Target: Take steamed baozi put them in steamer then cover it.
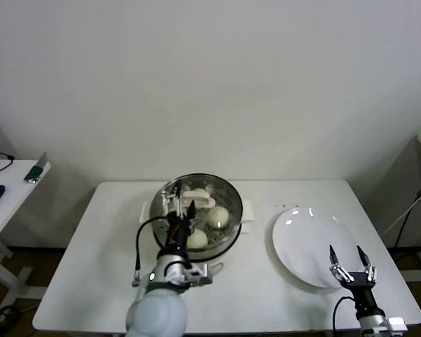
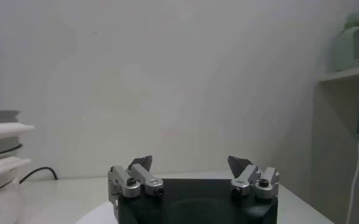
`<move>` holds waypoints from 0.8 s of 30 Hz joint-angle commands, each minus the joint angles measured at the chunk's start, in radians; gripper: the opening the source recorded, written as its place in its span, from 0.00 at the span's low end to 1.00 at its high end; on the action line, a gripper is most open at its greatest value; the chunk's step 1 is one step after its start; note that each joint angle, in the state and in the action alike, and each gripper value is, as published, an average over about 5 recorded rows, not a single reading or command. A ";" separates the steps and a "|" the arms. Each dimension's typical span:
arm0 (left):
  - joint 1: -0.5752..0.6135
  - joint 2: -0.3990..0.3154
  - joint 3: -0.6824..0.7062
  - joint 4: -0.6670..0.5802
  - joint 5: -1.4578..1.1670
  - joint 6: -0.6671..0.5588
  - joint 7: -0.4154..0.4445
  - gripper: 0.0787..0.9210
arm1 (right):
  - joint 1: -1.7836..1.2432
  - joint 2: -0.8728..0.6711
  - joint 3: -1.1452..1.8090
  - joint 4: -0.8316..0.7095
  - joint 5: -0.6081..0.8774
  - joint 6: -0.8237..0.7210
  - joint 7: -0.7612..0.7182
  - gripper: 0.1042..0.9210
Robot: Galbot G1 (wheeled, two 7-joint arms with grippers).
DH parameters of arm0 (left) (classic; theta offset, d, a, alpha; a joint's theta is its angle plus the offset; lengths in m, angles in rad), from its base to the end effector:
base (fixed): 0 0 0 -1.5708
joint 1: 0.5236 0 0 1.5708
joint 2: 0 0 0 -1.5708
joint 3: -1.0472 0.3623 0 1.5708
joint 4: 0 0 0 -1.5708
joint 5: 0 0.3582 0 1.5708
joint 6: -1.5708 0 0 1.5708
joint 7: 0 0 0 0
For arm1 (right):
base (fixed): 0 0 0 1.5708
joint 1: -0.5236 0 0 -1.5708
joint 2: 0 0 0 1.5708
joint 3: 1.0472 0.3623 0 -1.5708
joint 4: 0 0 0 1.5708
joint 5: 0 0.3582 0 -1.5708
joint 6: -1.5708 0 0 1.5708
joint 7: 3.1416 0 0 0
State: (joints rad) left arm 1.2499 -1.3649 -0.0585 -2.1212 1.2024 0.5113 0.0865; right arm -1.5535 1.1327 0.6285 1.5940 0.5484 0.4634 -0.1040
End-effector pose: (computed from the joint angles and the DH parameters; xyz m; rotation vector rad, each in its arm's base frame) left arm 0.2272 -0.0983 -0.2501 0.0540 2.5449 1.7405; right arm 0.1637 -0.1841 -0.4391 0.0294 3.1099 0.0885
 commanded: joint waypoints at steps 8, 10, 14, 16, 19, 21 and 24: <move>0.241 0.066 -0.627 -0.033 -1.285 -0.384 -0.203 0.88 | -0.012 0.026 -0.011 0.021 -0.058 -0.001 0.042 0.88; 0.261 0.104 -0.665 0.035 -1.412 -0.463 -0.167 0.88 | -0.010 0.027 -0.016 0.017 -0.062 0.002 0.042 0.88; 0.277 0.164 -0.672 0.195 -1.538 -0.594 -0.118 0.88 | -0.005 0.030 -0.028 0.006 -0.071 0.010 0.039 0.88; 0.273 0.173 -0.660 0.257 -1.565 -0.634 -0.106 0.88 | -0.003 0.032 -0.032 0.002 -0.075 0.014 0.038 0.88; 0.261 0.172 -0.638 0.312 -1.599 -0.669 -0.091 0.88 | -0.003 0.035 -0.035 0.000 -0.076 0.015 0.035 0.88; 0.250 0.166 -0.624 0.337 -1.606 -0.681 -0.084 0.88 | -0.003 0.035 -0.037 -0.001 -0.075 0.012 0.033 0.88; 0.231 0.159 -0.604 0.374 -1.602 -0.696 -0.077 0.88 | -0.003 0.035 -0.039 -0.003 -0.075 0.010 0.033 0.88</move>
State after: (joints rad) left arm 1.4697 -1.2491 -0.5947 -1.9595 -0.1239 0.0005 -0.0211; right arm -1.5572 1.1650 0.5963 1.5957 0.4868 0.4726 -0.0733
